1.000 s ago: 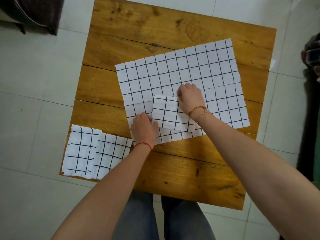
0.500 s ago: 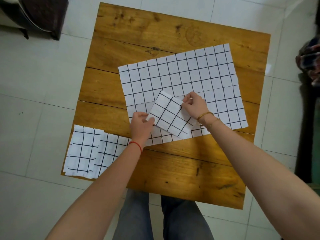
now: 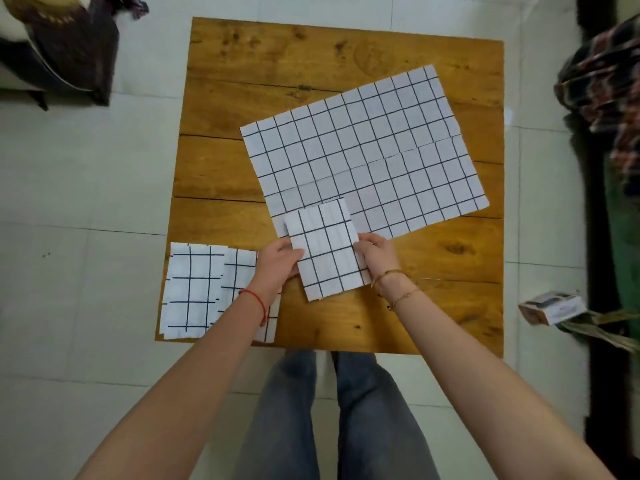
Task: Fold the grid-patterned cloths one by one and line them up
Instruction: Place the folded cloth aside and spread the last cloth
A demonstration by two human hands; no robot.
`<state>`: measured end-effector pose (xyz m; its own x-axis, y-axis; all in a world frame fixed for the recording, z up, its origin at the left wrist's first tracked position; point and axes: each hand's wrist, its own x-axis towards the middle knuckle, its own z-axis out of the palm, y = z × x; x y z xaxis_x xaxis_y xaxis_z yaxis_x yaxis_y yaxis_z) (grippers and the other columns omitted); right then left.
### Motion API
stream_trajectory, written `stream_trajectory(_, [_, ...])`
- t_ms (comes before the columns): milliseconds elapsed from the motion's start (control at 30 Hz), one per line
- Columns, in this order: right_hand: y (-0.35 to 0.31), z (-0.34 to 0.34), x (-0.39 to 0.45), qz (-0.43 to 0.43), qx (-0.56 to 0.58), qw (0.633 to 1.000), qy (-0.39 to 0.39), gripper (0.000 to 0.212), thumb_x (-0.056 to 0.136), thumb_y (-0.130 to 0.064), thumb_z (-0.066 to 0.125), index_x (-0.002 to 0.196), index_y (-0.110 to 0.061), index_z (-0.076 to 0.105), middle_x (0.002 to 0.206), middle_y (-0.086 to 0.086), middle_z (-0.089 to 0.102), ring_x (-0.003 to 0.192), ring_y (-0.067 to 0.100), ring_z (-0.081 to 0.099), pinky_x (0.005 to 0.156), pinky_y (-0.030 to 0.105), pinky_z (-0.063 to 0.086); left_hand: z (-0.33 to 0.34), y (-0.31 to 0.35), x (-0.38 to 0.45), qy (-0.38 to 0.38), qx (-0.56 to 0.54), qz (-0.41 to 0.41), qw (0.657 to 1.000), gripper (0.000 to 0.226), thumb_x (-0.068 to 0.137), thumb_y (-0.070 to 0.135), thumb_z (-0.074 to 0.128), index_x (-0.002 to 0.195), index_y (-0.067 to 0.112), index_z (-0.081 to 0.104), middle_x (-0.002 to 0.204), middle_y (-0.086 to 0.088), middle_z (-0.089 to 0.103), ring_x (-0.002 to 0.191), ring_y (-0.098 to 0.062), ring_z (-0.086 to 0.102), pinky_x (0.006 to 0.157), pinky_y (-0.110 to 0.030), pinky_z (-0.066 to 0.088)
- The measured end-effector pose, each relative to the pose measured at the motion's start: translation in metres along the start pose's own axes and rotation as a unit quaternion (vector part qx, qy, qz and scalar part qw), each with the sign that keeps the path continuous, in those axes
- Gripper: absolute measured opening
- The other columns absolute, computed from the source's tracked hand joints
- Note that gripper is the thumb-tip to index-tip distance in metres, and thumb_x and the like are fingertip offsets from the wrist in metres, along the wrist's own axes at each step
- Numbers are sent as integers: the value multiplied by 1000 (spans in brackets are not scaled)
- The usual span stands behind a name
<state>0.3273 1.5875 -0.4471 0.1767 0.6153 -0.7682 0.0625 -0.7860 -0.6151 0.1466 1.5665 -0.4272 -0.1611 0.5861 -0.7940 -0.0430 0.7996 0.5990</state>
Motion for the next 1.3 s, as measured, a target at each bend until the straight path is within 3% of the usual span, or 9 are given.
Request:
stream_trajectory(100, [23, 7, -21, -25, -69, 997, 31, 22, 89, -5, 54, 110, -9, 61, 85, 2, 57, 82, 16, 52, 67, 22, 47, -13, -15, -9, 10, 90, 29, 995, 24, 90, 5, 58, 114, 12, 58, 79, 2, 61, 71, -11, 57, 68, -23, 52])
stream_trajectory(233, [55, 14, -39, -79, -224, 970, 52, 8, 88, -11, 54, 93, -12, 60, 68, -4, 54, 65, 12, 50, 57, 19, 38, -26, -36, -16, -28, 139, 41, 989, 36, 91, 7, 56, 126, 13, 54, 103, -5, 68, 89, -16, 63, 81, -25, 52])
stream_trajectory(367, [75, 19, -52, -99, -359, 926, 63, 9, 90, -21, 53, 84, -15, 56, 69, -1, 56, 70, 18, 57, 65, 31, 50, -34, -53, -20, -39, 184, 28, 982, 42, 91, 13, 56, 133, 13, 51, 118, -9, 65, 103, -20, 62, 85, -27, 51])
stream_trajectory(600, [86, 27, -63, -96, -422, 899, 64, 13, 92, -22, 51, 92, -11, 58, 80, 6, 63, 74, 23, 62, 69, 37, 56, -41, -69, -34, -44, 209, 43, 976, 50, 92, 15, 57, 141, 14, 45, 131, -3, 59, 117, -21, 58, 103, -41, 47])
stream_trajectory(767, [89, 26, -67, -90, -440, 891, 63, 14, 91, -19, 49, 90, -9, 59, 81, 9, 64, 72, 24, 62, 66, 38, 56, -47, -75, -39, -45, 197, 58, 978, 52, 91, 14, 57, 141, 15, 45, 134, -4, 58, 119, -18, 57, 105, -40, 46])
stream_trajectory(867, [90, 25, -68, -87, -452, 885, 63, 14, 92, -19, 48, 92, -9, 58, 81, 9, 63, 72, 24, 62, 67, 38, 57, -49, -75, -41, -35, 209, 70, 975, 50, 92, 12, 56, 141, 13, 46, 135, -3, 57, 121, -17, 55, 104, -30, 43])
stream_trajectory(1067, [79, 22, -68, -141, -430, 884, 122, 15, 95, -20, 46, 93, -10, 57, 85, 9, 64, 69, 20, 56, 59, 31, 48, -54, -63, -44, 37, 296, 144, 944, 41, 93, 15, 54, 134, 10, 55, 125, -4, 62, 102, -11, 56, 81, -16, 41])
stream_trajectory(1167, [63, 20, -62, -245, -421, 860, 150, 21, 95, -15, 46, 108, -8, 60, 106, 8, 61, 95, 21, 52, 78, 29, 44, -59, -48, -38, 45, 294, 183, 937, 32, 93, 16, 52, 123, 12, 63, 113, -5, 67, 99, -15, 61, 86, -24, 51])
stream_trajectory(1300, [42, 22, -40, -324, -464, 820, 82, 39, 96, -16, 44, 133, -7, 49, 138, 9, 49, 130, 25, 38, 113, 34, 29, -64, -28, -26, 50, 318, 229, 919, 27, 94, 14, 52, 118, 13, 65, 94, -1, 67, 88, -13, 62, 88, -26, 51])
